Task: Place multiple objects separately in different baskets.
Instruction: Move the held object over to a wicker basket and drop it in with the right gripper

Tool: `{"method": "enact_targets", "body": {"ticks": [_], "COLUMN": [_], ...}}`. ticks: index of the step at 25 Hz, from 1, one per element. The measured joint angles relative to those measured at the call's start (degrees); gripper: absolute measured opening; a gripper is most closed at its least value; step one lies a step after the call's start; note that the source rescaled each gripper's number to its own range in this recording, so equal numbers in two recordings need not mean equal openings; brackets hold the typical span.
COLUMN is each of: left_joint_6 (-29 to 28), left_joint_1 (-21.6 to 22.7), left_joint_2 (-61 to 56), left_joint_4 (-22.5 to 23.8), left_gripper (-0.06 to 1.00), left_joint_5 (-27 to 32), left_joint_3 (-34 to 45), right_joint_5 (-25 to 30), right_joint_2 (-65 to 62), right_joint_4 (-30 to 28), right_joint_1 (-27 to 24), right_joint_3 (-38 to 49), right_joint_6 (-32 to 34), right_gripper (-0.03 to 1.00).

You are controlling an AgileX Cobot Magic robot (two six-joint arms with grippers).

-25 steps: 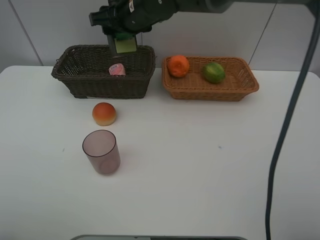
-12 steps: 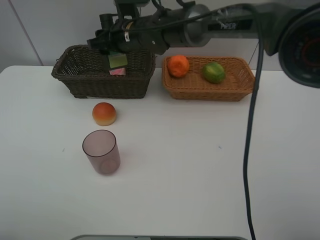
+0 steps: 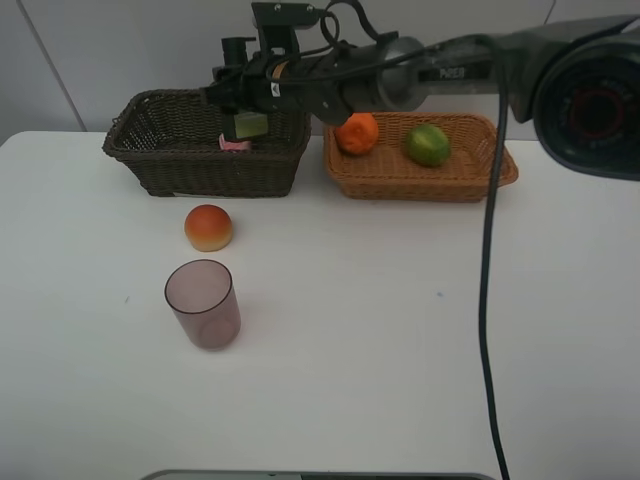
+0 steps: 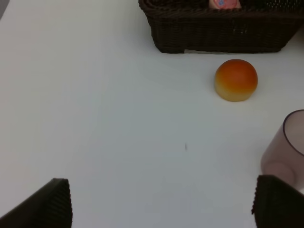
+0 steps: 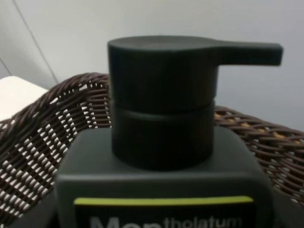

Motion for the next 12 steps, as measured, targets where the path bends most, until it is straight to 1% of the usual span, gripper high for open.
{"method": "enact_targets", "body": {"ticks": [7, 12], "left_joint_6": [0.0, 0.0], "left_joint_1": [0.0, 0.0], "left_joint_2": [0.0, 0.0], "left_joint_4": [0.0, 0.0], "left_gripper": [0.92, 0.92], "left_joint_5": [0.0, 0.0], "left_joint_3": [0.0, 0.0], "right_joint_5": [-0.18, -0.24], "right_joint_2": [2.25, 2.38], "right_joint_4": [0.21, 2.39], "right_joint_1": [-0.31, -0.31], "right_joint_3": [0.0, 0.0], "right_joint_6": [0.0, 0.0], "right_gripper": [0.58, 0.58]}}
